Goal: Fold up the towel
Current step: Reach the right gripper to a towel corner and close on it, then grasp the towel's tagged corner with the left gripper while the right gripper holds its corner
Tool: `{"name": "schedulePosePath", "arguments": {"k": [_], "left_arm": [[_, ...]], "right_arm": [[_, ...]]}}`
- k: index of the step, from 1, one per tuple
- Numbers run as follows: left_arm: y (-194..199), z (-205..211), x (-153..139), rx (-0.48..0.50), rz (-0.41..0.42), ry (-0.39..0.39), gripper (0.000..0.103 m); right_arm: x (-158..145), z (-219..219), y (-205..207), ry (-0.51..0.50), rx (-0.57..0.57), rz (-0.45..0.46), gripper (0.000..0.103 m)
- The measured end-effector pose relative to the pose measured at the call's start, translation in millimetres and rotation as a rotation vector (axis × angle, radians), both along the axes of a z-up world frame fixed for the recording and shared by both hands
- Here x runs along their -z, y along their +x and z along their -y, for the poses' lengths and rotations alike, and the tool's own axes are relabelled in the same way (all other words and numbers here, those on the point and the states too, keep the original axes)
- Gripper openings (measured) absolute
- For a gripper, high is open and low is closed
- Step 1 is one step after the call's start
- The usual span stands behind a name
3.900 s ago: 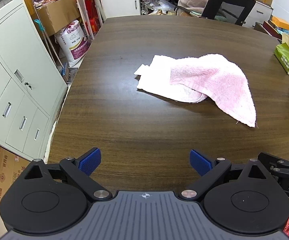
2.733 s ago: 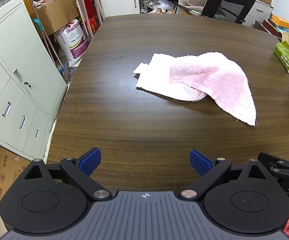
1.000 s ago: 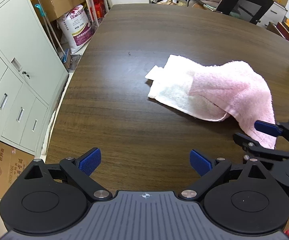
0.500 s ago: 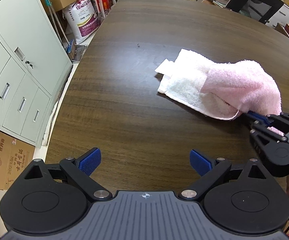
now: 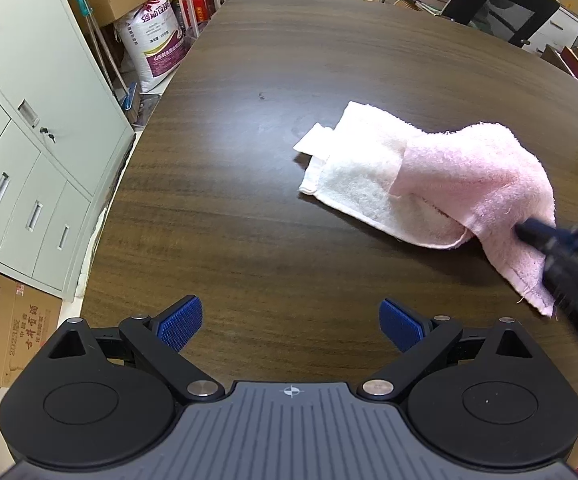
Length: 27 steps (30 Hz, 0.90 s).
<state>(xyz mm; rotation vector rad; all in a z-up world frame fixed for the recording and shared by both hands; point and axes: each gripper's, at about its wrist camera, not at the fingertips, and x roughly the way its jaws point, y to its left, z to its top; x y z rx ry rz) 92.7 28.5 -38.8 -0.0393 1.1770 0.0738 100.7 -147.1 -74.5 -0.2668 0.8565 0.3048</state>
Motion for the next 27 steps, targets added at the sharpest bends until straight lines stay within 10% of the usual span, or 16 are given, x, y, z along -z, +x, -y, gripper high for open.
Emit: {"name": "schedulePosePath", "arguments": {"k": [3,12,16,27], "left_arm": [[0.8,-1.3,2.2,-0.005,-0.009,0.002,0.098],[0.8,-10.4,5.9,-0.032,-0.025,0.001,0.098],[1.8,-10.7,7.5,-0.029,-0.027,0.002,0.098],[17.6,22.9,16.5,0.251,0.191,0.112,0.093]], "right_arm": [[14.2,-15.7,-1.5,-0.066,-0.031,-0.007,0.034],[33.2,-40.4,12.0,-0.167,0.009,0.020,0.038],[33.9,-36.2,13.2,-0.133,0.016,0.043,0.006],[-34.9,18.4,13.5,0.098,0.153,0.142,0.005]]}}
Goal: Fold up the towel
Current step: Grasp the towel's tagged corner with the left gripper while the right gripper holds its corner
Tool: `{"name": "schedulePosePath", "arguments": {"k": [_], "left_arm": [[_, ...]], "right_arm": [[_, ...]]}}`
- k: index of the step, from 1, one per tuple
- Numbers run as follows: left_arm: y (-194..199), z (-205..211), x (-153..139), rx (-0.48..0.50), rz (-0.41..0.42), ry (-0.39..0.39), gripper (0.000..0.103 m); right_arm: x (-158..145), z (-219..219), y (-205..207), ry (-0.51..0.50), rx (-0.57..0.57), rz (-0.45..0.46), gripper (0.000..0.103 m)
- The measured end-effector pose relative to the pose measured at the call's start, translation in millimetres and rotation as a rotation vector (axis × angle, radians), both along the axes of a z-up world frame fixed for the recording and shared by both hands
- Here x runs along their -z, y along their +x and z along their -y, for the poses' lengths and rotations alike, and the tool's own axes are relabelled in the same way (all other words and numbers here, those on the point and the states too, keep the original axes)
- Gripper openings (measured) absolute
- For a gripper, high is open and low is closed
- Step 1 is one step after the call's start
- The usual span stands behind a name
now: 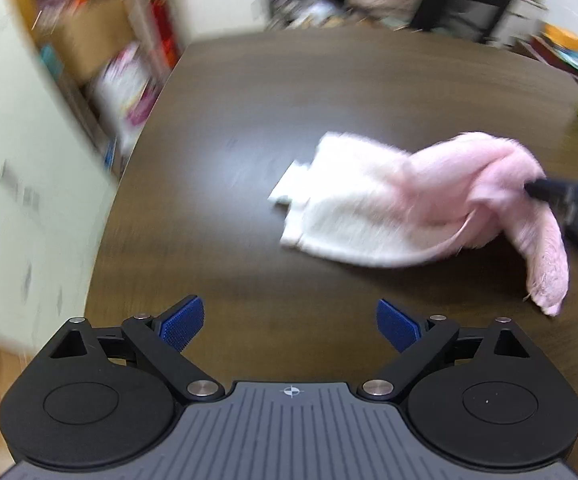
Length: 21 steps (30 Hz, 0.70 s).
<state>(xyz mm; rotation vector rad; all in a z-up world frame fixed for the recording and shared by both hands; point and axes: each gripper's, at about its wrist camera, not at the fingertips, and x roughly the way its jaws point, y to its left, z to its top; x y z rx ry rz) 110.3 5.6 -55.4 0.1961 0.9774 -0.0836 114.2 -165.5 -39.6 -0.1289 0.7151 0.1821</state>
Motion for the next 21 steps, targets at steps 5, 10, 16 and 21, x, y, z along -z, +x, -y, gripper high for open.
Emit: {"name": "schedulePosePath", "arguments": {"k": [5,10,16,21], "left_arm": [[3.5,27.3,13.4,0.192,0.065,0.081,0.090],[7.1,42.1,23.5,0.313,0.097,0.093,0.087],[22.4,40.1,41.3,0.312,0.058,0.112,0.076],[36.5,22.3,45.4,0.264,0.012,0.096,0.078]], "right_arm": [[-22.2,36.9,15.5,0.111,0.079,-0.019,0.005],[-9.6,40.6,9.6,0.051,0.019,-0.090,0.009],[23.0,34.3,-10.6,0.047,-0.025,-0.237,0.010],[34.6,40.4,-29.0,0.041,0.005,-0.289,0.041]]}}
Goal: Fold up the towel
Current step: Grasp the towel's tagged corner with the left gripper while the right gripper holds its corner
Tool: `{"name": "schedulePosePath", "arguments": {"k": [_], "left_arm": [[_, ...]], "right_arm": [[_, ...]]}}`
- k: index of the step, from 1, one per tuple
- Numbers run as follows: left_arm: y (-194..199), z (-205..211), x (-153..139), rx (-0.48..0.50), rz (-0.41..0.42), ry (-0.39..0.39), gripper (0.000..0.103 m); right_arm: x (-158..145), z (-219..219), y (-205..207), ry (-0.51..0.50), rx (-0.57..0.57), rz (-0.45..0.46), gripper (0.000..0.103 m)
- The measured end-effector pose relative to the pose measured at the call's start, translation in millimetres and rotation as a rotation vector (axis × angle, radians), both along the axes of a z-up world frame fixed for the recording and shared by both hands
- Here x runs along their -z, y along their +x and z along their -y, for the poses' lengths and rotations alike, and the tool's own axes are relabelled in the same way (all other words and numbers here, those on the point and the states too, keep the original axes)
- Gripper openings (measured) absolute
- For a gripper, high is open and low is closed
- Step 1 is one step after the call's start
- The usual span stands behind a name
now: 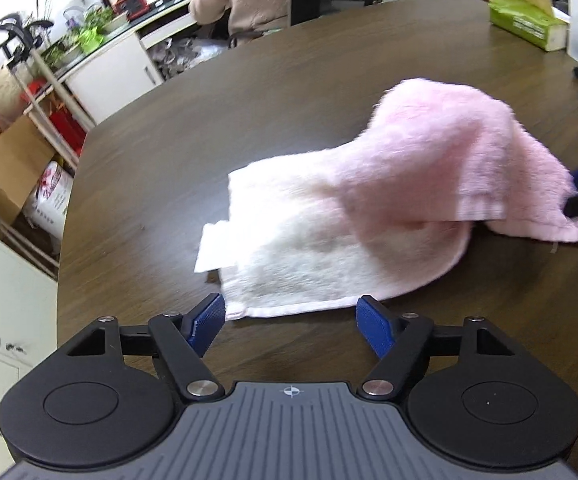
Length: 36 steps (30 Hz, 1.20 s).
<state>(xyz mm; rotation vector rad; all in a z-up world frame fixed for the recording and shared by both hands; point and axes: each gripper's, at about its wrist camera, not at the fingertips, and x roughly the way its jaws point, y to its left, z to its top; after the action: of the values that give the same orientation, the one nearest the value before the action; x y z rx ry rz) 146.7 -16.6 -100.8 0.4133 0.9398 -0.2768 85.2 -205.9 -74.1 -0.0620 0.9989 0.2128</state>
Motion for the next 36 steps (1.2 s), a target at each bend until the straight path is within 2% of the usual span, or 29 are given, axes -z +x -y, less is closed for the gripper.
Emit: {"name": "schedulePosePath", "arguments": {"k": [3,9,12,17,25,27,28,30,33,34,36], "left_arm": [[13.0,-12.7,1.2,-0.066,-0.077,-0.048,0.078],[28.3,-27.1,3.5,-0.145,-0.172,-0.130,0.080],[30.7,-29.5,4.0,-0.161,-0.193,-0.144,0.083],[31.1,-33.3,5.2,-0.178,-0.207,-0.154,0.087],[31.7,-39.6,3.0,-0.171,-0.217,-0.180,0.087],[32.0,-41.5,1.6,-0.168,-0.216,-0.200,0.081],[31.8,-42.5,0.0,-0.165,-0.211,-0.213,0.075],[31.7,-42.9,-1.6,-0.160,-0.208,-0.222,0.064],[31.8,-44.2,-4.9,-0.166,-0.198,-0.230,0.030],[32.0,-45.5,-5.1,-0.168,-0.200,-0.241,0.016],[32.9,-51.6,-5.9,-0.188,-0.221,-0.313,0.016]], "right_arm": [[2.3,5.4,-8.8,-0.015,0.017,-0.007,0.041],[9.7,-5.4,-15.4,-0.104,-0.067,-0.004,0.041],[13.4,-10.4,-14.4,-0.105,-0.089,-0.014,0.041],[24.5,-20.3,-6.8,-0.165,-0.130,-0.031,0.041],[26.3,-18.6,-1.5,-0.140,-0.115,-0.033,0.040],[26.5,-15.6,-0.5,-0.123,-0.104,-0.037,0.035],[26.5,-14.1,0.0,-0.115,-0.098,-0.038,0.027],[26.4,-13.3,1.5,-0.118,-0.088,-0.038,0.019],[25.7,-9.8,2.6,-0.112,-0.061,-0.039,0.011],[25.2,-8.5,2.7,-0.105,-0.051,-0.039,0.010],[22.4,-2.6,3.4,-0.062,-0.018,-0.041,0.010]]}}
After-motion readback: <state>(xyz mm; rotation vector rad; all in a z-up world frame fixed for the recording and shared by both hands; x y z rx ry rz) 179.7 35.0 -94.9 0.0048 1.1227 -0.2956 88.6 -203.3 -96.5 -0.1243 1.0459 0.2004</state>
